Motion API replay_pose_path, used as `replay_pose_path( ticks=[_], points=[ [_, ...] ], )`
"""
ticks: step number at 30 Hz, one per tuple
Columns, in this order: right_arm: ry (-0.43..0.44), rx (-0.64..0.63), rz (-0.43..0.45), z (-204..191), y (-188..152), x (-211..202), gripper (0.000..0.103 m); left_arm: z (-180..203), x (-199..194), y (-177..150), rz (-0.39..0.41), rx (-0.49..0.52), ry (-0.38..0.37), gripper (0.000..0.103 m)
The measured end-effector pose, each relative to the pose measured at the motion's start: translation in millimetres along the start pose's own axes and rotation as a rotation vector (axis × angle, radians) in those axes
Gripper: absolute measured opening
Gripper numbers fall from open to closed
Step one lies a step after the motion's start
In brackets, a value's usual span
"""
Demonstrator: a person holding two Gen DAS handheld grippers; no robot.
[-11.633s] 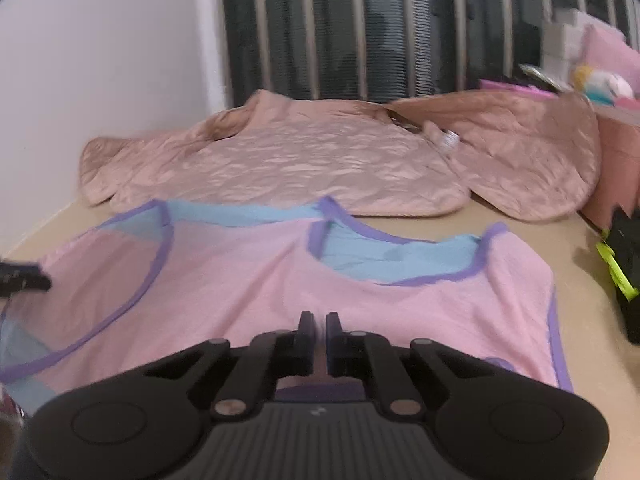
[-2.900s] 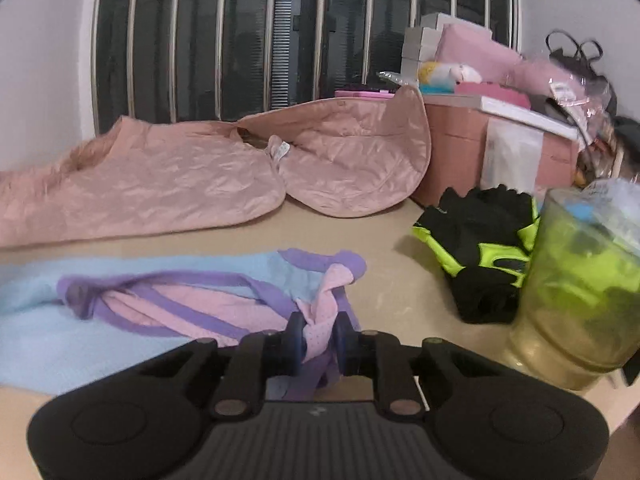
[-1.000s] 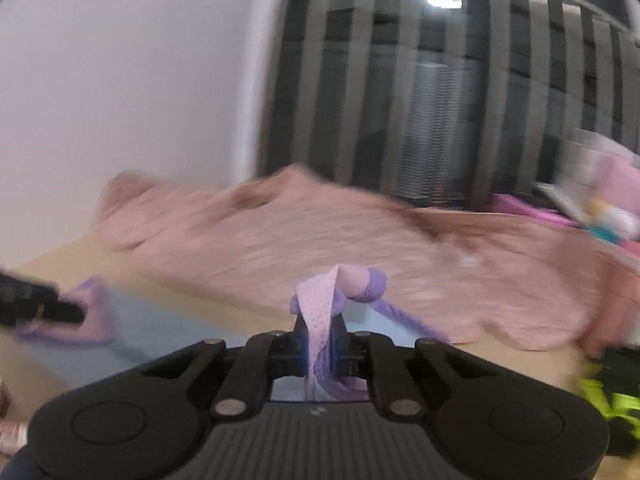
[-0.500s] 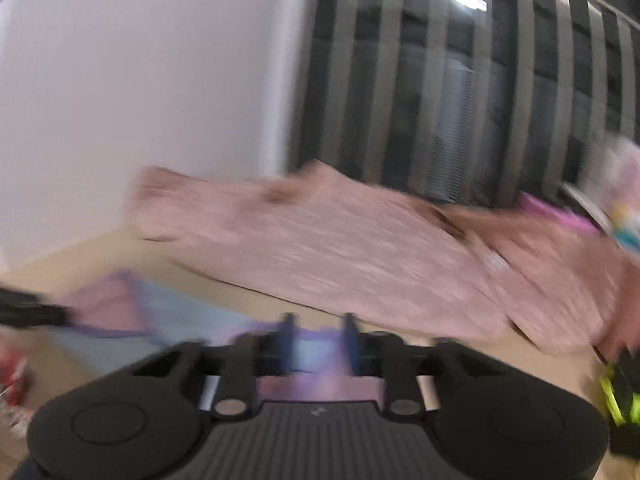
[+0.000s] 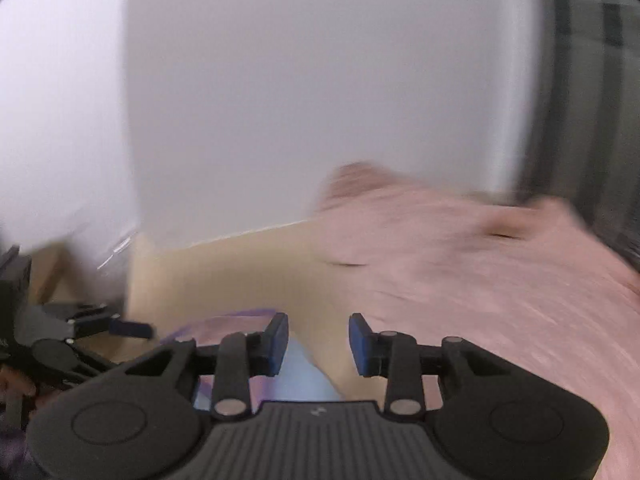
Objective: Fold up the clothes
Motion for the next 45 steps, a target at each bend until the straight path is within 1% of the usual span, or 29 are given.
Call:
replay_pose_path(
  ticks=[1, 3, 5, 6, 7, 9, 10, 11, 12, 14, 15, 17, 20, 22, 24, 28, 29, 31, 33, 34, 36, 38, 39, 40, 41, 42, 43, 44, 45],
  points=[
    [0.082, -0.051, -0.019, 4, 11, 20, 0.032, -1, 0, 1, 0.004, -0.021, 0.014, 0.075],
    [0.172, -0.129, -0.11, 6, 21, 63, 0.032, -4, -1, 3, 0.011, -0.069, 0.028, 0.07],
    [0.215, -0.203, -0.194, 3, 21, 94, 0.032, -7, -4, 2, 0.015, -0.112, 0.002, 0.069],
    [0.233, -0.233, -0.225, -2, 19, 103, 0.032, -8, -4, 2, 0.011, -0.113, -0.011, 0.068],
    [0.251, -0.26, -0.253, -7, 17, 112, 0.032, -8, -5, 2, 0.003, -0.113, -0.015, 0.065],
    [0.277, -0.264, -0.271, -9, 14, 120, 0.029, -8, -4, 3, -0.017, -0.132, -0.036, 0.056],
    [0.289, -0.262, -0.278, -9, 12, 123, 0.029, -8, -2, 3, -0.028, -0.145, -0.049, 0.042],
    [0.301, -0.261, -0.284, -9, 10, 127, 0.021, -8, 0, 3, -0.033, -0.145, -0.051, 0.03],
    [0.313, -0.259, -0.29, -9, 8, 130, 0.013, -8, 3, 3, -0.039, -0.146, -0.054, 0.024],
    [0.34, -0.24, -0.277, -9, 7, 131, 0.011, -8, 9, 3, -0.058, -0.136, -0.065, 0.003],
    [0.339, -0.225, -0.271, -7, 7, 130, 0.005, -6, 13, 4, -0.069, -0.124, -0.073, 0.003],
    [0.29, -0.203, -0.254, -1, 7, 130, 0.004, 6, 31, 24, -0.077, -0.073, -0.095, 0.003],
    [0.182, -0.139, -0.172, 16, 9, 116, 0.003, 24, 59, 52, -0.089, 0.004, -0.128, 0.003],
    [0.091, -0.071, -0.09, 38, 9, 98, 0.003, 36, 78, 72, -0.098, 0.055, -0.15, 0.003],
    [0.005, 0.013, -0.055, 65, 0, 80, 0.003, 48, 97, 91, -0.106, 0.106, -0.172, 0.003],
    [-0.184, 0.189, -0.06, 124, -29, 43, 0.003, 74, 135, 129, -0.12, 0.207, -0.216, 0.003],
    [-0.234, 0.233, -0.06, 139, -37, 34, 0.003, 89, 150, 141, -0.116, 0.225, -0.233, 0.003],
    [-0.325, 0.32, -0.056, 169, -52, 18, 0.003, 120, 181, 160, -0.08, 0.271, -0.258, 0.003],
    [-0.423, 0.41, -0.065, 196, -70, 6, 0.003, 150, 212, 169, -0.041, 0.332, -0.288, 0.003],
    [-0.48, 0.458, -0.076, 211, -79, 1, 0.003, 160, 228, 170, -0.039, 0.337, -0.289, 0.004],
    [-0.586, 0.539, -0.106, 233, -95, -6, 0.005, 170, 250, 169, -0.091, 0.308, -0.222, 0.011],
    [-0.628, 0.568, -0.15, 240, -105, -9, 0.01, 177, 268, 169, -0.135, 0.281, -0.165, 0.03],
    [-0.634, 0.556, -0.15, 235, -106, -18, 0.01, 174, 259, 168, -0.124, 0.277, -0.186, 0.032],
    [-0.635, 0.534, -0.142, 227, -105, -30, 0.01, 170, 242, 164, -0.111, 0.284, -0.224, 0.039],
    [-0.621, 0.509, -0.128, 215, -103, -42, 0.018, 165, 221, 157, -0.116, 0.303, -0.252, 0.05],
    [-0.594, 0.49, -0.119, 200, -103, -54, 0.034, 160, 199, 148, -0.12, 0.323, -0.279, 0.056],
    [-0.571, 0.488, -0.11, 184, -105, -67, 0.04, 153, 175, 135, -0.125, 0.342, -0.298, 0.067],
    [-0.536, 0.493, -0.096, 165, -108, -77, 0.044, 146, 150, 120, -0.129, 0.358, -0.319, 0.073],
    [-0.482, 0.497, -0.089, 140, -113, -85, 0.044, 138, 124, 100, -0.136, 0.358, -0.348, 0.074]
  ],
)
Point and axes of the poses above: each gripper's, at about its wrist camera, not at the fingertips, and x roughly the way its jaws point, z to its right, y to its top, the point moved 5 cm from there along x, roughly the way its jaws point, and after that the axes turned 10 degrees about -x, right-handed, at the moved point
